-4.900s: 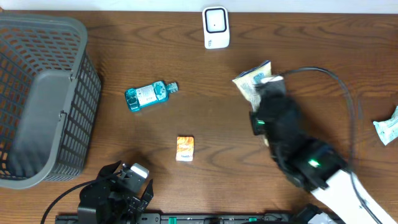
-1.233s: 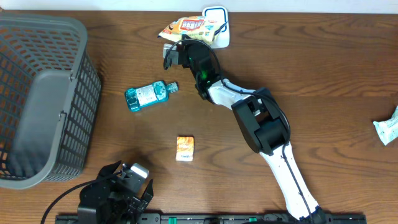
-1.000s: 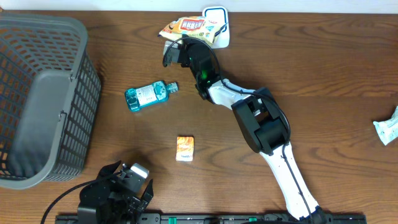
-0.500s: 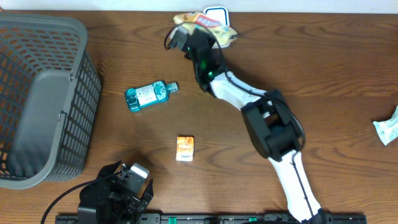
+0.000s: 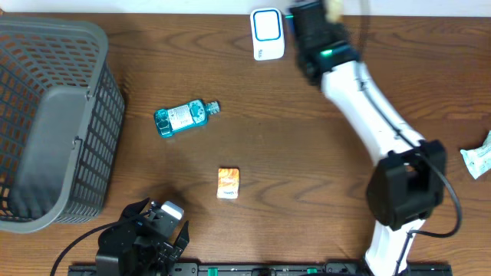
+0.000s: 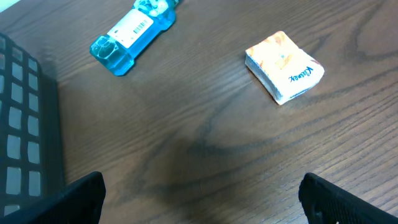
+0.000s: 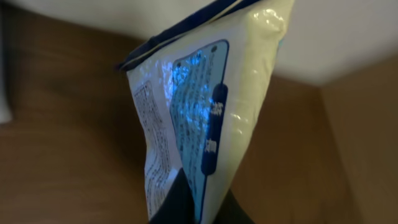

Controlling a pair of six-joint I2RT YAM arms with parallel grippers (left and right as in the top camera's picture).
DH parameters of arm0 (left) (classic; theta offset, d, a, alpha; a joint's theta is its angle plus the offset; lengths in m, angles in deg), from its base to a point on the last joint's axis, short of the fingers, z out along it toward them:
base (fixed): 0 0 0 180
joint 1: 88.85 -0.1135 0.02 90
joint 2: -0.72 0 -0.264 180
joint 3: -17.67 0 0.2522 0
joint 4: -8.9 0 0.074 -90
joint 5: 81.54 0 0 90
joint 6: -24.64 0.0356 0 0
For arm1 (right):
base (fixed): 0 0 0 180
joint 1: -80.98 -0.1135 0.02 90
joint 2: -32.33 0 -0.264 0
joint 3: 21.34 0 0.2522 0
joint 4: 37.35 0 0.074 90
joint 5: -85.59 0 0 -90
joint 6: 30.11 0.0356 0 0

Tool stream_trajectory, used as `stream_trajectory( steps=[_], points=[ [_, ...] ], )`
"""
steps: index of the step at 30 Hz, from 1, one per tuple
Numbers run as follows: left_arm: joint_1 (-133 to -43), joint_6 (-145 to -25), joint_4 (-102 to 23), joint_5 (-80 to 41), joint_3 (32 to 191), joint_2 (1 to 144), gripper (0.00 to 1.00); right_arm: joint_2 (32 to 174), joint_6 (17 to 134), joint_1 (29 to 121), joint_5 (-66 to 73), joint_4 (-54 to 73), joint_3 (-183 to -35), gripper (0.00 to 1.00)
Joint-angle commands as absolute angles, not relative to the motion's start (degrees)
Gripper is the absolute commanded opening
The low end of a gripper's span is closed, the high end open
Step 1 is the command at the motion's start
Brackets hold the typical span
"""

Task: Scan the item barcode
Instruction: 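Carry the snack bag right away from the scanner, then release the snack bag at the right edge and swing the right gripper left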

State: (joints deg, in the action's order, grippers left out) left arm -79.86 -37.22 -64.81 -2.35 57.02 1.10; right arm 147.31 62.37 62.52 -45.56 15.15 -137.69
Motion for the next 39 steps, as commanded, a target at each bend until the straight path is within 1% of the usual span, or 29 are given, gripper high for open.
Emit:
stream_trajectory(
  steps=[1, 4, 11, 18, 19, 21, 22, 23, 24, 25, 28, 31, 35, 39],
  points=[
    [-80.10, -36.69, -65.46, -1.60, 56.87, 1.10, 0.99, 147.07, 80.79, 69.74, -48.01, 21.47, -137.03, 0.01],
    [-80.10, -36.69, -65.46, -1.60, 56.87, 1.10, 0.99, 147.48, 83.70, 76.47, -48.01, 24.14, -134.17, 0.01],
    [-80.10, -36.69, -65.46, -1.60, 56.87, 1.12, 0.99, 147.77, 83.66, 91.92, -47.79, 15.70, -124.53, 0.01],
    [-80.10, -36.69, -65.46, -1.60, 56.87, 1.10, 0.99, 147.72, 83.46, 101.43, -47.68, 15.46, -123.92, 0.01],
    [-80.10, -36.69, -65.46, -1.60, 56.87, 1.10, 0.99, 147.72, 83.44, 102.22, -46.80, 15.35, -123.92, 0.04],
    [-80.10, -36.69, -65.46, -1.58, 56.87, 1.10, 0.99, 147.70, 83.44, 103.62, -43.70, 14.94, -123.92, 0.25],
    [-80.10, -36.69, -65.46, -1.60, 56.87, 1.10, 0.99, 147.61, 83.44, 103.97, -42.06, 14.70, -123.94, 0.40],
    [-80.10, -36.69, -65.46, -1.60, 56.87, 1.10, 0.99, 147.51, 83.41, 104.16, -40.09, 14.28, -123.98, 0.57],
    [-80.10, -36.69, -65.46, -1.60, 56.87, 1.10, 0.99, 147.29, 83.41, 104.14, -38.34, 14.13, -124.09, 0.81],
    [-80.10, -36.69, -65.46, -1.60, 56.87, 1.10, 0.99, 146.89, 83.41, 103.99, -36.22, 14.11, -124.33, 0.99],
    [-80.10, -36.69, -65.46, -1.60, 56.87, 1.10, 0.99, 144.60, 83.41, 103.05, -28.57, 14.32, -125.12, 0.99],
    [-80.10, -36.69, -65.46, -1.60, 56.87, 1.10, 0.99, 139.42, 83.57, 101.23, -13.01, 15.26, -125.12, 0.99],
    [-80.10, -36.69, -65.46, -1.60, 56.87, 1.10, 0.99, 134.22, 88.73, 98.24, 3.88, 18.06, -125.12, 0.99],
    [-80.10, -36.69, -65.46, -1.60, 56.87, 1.10, 0.99, 132.05, 91.04, 91.29, 12.19, 22.13, -125.10, 0.99]
  ],
)
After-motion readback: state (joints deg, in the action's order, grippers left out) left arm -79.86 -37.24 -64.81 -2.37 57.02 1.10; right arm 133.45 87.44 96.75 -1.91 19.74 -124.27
